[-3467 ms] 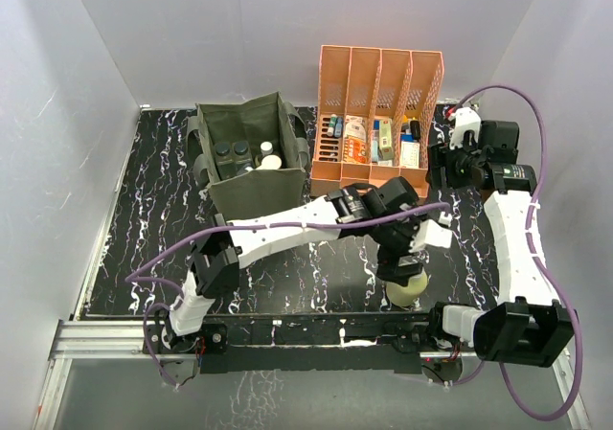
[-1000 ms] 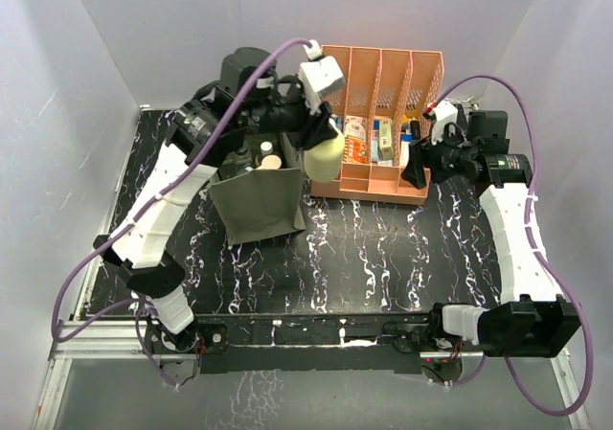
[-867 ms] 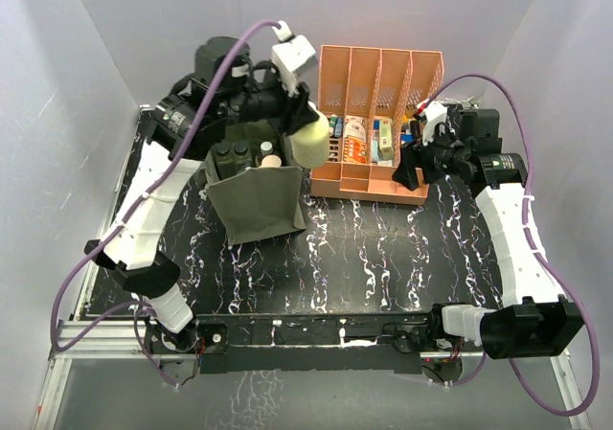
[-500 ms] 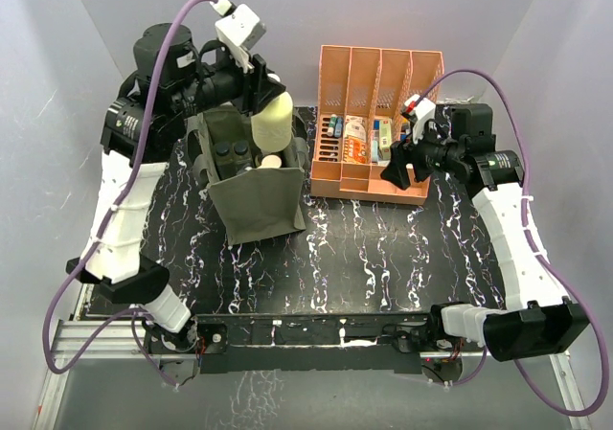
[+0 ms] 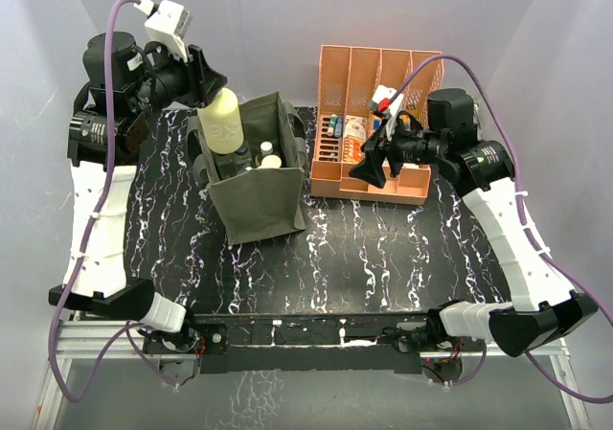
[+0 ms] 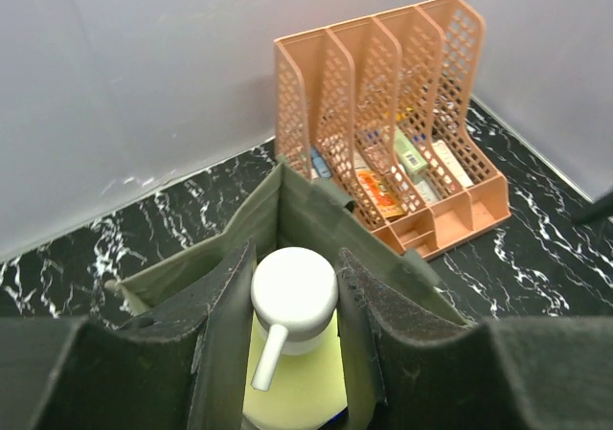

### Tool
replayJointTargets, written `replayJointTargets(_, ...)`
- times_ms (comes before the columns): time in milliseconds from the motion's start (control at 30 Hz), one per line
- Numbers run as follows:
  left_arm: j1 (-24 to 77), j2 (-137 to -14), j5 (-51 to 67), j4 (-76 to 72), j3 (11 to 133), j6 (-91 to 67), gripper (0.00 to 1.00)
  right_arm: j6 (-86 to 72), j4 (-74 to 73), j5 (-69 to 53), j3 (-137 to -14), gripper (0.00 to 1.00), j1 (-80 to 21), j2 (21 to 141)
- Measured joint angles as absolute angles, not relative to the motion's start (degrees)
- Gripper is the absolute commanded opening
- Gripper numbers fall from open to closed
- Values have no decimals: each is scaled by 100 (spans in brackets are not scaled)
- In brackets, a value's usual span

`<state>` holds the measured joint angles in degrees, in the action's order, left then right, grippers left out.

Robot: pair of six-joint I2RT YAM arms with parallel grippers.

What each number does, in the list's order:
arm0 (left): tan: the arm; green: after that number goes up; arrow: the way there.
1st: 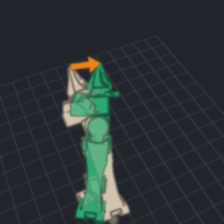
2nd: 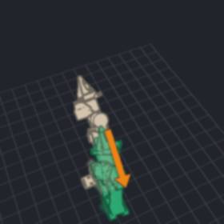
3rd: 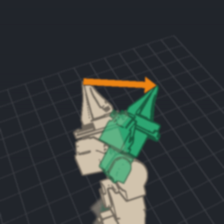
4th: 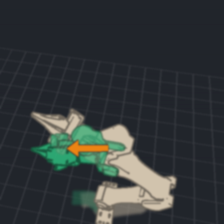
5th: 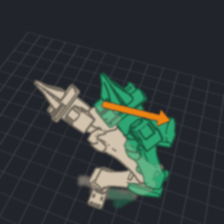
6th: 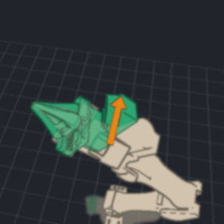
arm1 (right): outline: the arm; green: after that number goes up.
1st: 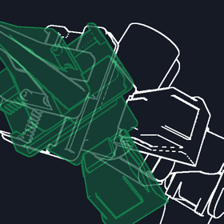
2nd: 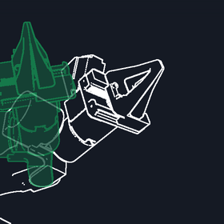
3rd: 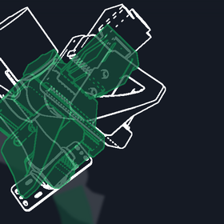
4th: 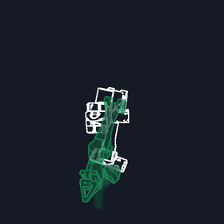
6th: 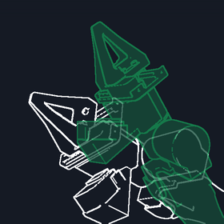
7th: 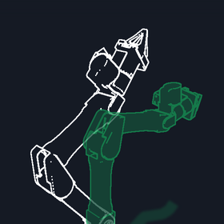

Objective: Place the personal care products into the canvas bag
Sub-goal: Place the care product in the canvas bag.

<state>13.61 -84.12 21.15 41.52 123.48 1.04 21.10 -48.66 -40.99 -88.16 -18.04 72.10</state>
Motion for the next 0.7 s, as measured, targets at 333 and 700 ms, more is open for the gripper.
replayJointTargets(333, 947, -8409, 1962, 3920, 12038, -228, 0, 2112, -4722, -4351, -9080, 68, -2084, 7220)
replayJointTargets(700, 851, -8409, 2294, 3778, 11998, -375, 0, 2196, -4595, -4386, -9098, 68, -2250, 7214)
